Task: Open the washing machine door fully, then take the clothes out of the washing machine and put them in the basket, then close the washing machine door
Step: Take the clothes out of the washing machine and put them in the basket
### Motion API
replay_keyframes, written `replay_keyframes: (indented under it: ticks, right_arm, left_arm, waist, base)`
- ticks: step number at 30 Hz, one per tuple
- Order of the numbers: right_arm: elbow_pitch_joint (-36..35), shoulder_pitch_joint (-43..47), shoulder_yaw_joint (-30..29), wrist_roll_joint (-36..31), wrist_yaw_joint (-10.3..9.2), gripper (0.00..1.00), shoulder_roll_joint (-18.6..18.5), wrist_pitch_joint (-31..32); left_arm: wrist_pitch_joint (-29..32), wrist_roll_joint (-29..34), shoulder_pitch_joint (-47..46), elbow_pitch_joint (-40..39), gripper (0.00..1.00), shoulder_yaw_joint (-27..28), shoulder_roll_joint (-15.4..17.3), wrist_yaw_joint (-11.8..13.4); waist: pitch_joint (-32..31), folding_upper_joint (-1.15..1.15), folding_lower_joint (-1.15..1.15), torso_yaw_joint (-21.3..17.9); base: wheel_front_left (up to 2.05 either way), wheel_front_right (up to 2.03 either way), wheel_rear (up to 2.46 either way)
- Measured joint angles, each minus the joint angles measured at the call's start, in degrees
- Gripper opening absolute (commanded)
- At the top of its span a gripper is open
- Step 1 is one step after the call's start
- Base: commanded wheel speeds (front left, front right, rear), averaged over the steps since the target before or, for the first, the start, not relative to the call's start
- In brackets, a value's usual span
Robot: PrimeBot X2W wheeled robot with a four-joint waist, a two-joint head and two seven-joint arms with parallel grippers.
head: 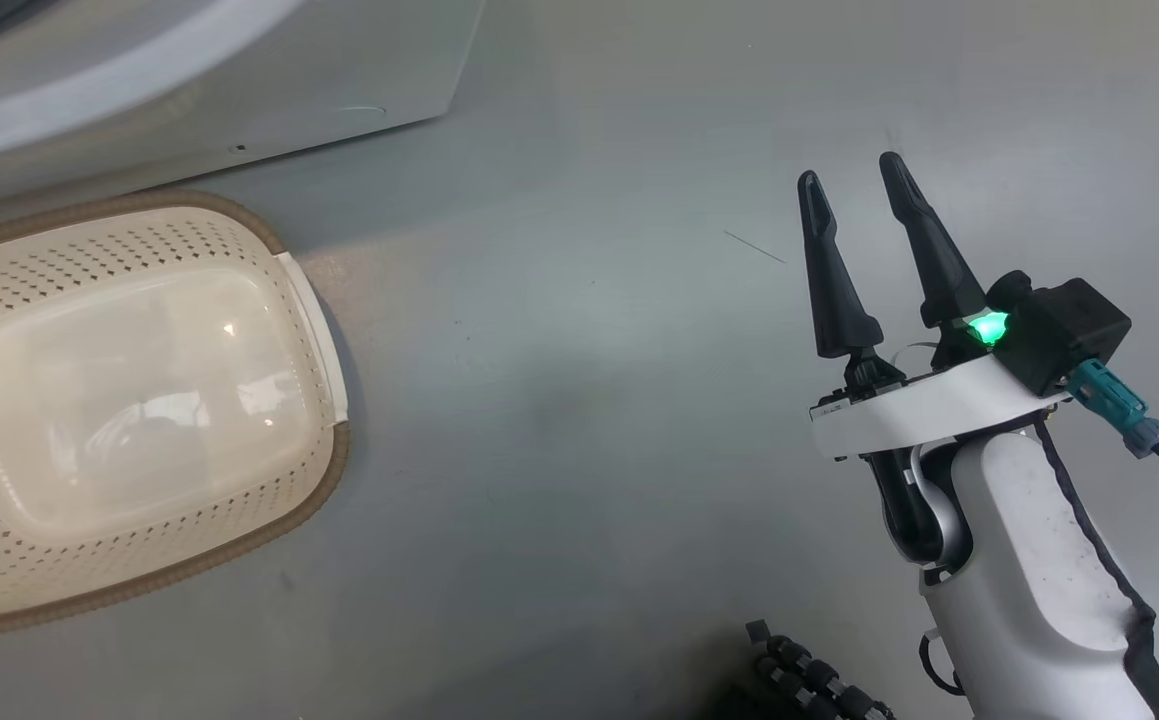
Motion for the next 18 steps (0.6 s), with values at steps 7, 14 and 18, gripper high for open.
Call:
replay_keyframes:
  ticks: [7, 14, 18]
  right_arm:
    - [0.7, 0.2, -0.6, -2.0, 0.04, 1.0, 0.0, 0.0]
    - [1.6, 0.7, -1.4, -4.1, 0.16, 1.0, -0.1, 0.0]
    - [2.1, 1.9, -2.0, -5.5, 0.59, 1.0, -0.1, 0.0]
  left_arm:
    - [-7.9, -1.2, 4.3, -3.2, 0.0, -0.1, -2.7, 0.0]
    - [-14.6, -1.7, 10.0, -6.0, 0.0, -0.4, -4.8, -0.5]
    - [-17.6, -1.7, 13.7, -7.7, 0.0, -1.3, -6.4, -0.9]
  waist:
    - [-2.0, 0.0, 0.0, 1.8]
    - [-4.6, 0.0, 0.0, 3.8]
    - [-6.4, 0.0, 0.0, 5.0]
  base:
    - [0.0, 0.0, 0.0]
    - [0.0, 0.0, 0.0]
    - [0.0, 0.0, 0.0]
